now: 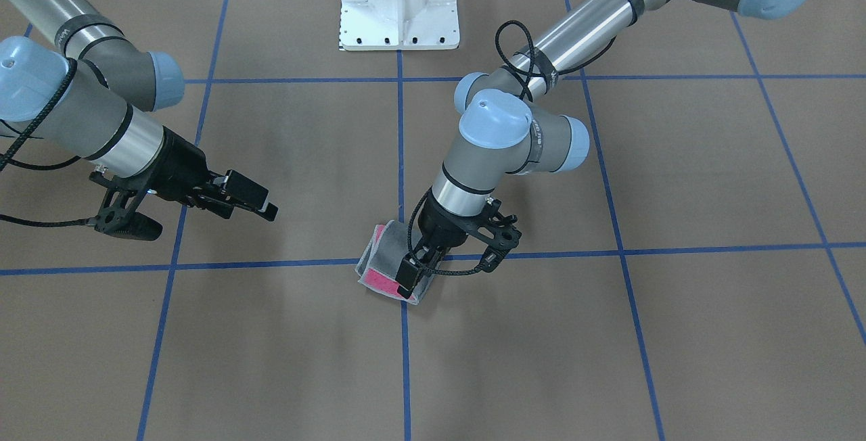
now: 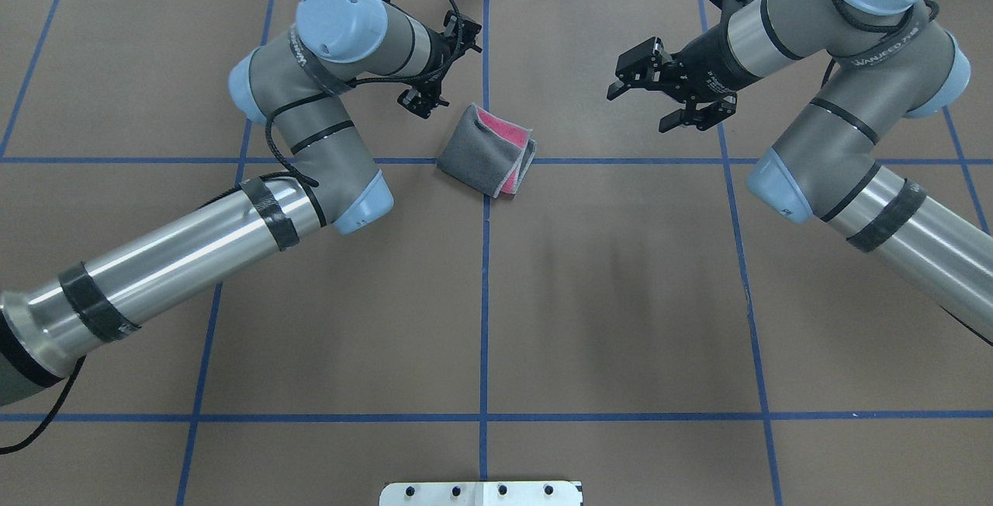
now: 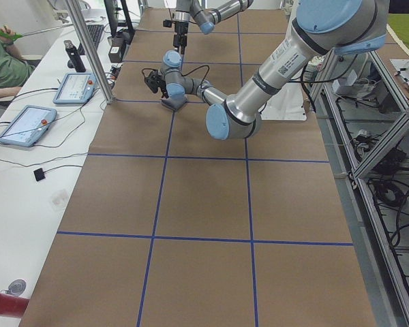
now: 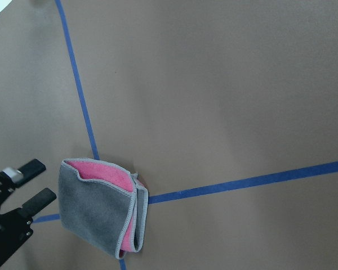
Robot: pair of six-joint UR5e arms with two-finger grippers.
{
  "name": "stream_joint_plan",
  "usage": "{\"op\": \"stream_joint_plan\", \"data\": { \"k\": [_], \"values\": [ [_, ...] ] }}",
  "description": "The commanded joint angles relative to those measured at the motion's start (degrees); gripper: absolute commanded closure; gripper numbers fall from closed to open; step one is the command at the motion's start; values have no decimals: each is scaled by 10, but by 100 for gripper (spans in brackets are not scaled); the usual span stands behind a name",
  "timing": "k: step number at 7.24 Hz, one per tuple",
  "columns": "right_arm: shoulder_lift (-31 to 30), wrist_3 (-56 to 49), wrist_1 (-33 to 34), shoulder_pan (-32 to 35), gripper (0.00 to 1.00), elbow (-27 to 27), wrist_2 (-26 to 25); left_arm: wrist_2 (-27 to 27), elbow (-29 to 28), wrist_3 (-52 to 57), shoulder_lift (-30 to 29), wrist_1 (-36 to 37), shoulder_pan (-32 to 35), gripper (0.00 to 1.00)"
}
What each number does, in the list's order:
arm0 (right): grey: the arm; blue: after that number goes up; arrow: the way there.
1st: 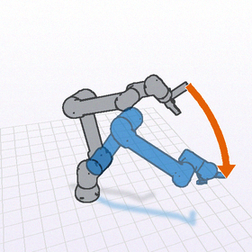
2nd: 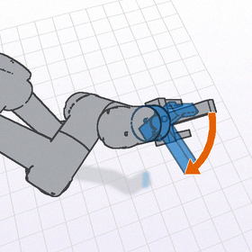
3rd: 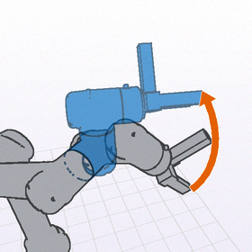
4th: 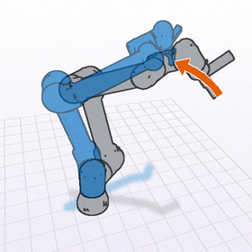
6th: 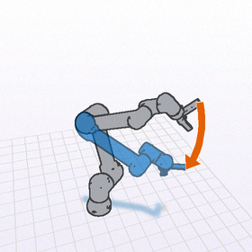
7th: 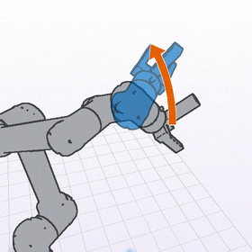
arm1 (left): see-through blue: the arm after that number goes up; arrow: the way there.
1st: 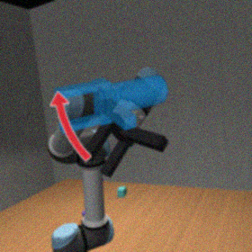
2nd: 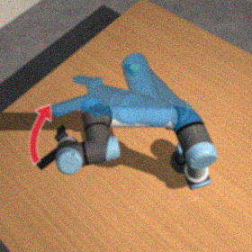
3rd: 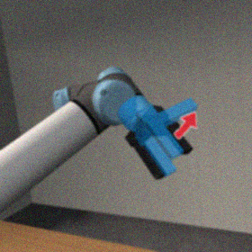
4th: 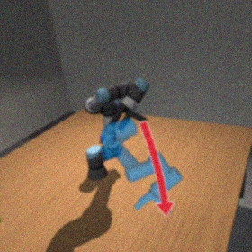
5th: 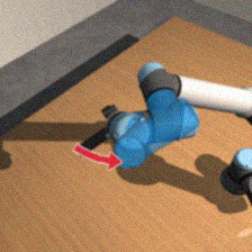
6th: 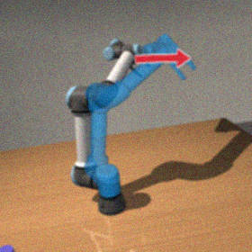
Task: Fold towel twice with both arms
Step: 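Open the left gripper and raise both arms away from the folded towel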
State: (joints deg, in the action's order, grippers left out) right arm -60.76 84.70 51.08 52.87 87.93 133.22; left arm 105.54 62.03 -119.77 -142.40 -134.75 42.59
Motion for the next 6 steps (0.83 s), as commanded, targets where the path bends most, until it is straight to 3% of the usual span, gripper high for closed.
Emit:
{"op": "stream_joint_plan", "data": {
  "k": [1,2,3,4,6],
  "values": [
    [33,1,1,-3,0,-11,-2,107,65,51,68,1,47,0],
    [62,-1,0,-12,1,-33,-8,134,117,118,131,3,64,0],
    [86,0,0,-29,11,-49,-30,158,140,159,167,2,84,0],
    [88,1,0,-51,36,-50,-67,191,145,185,185,-1,111,0],
    [107,2,0,-95,96,-56,-132,260,146,232,212,-3,166,0]
  ]
}}
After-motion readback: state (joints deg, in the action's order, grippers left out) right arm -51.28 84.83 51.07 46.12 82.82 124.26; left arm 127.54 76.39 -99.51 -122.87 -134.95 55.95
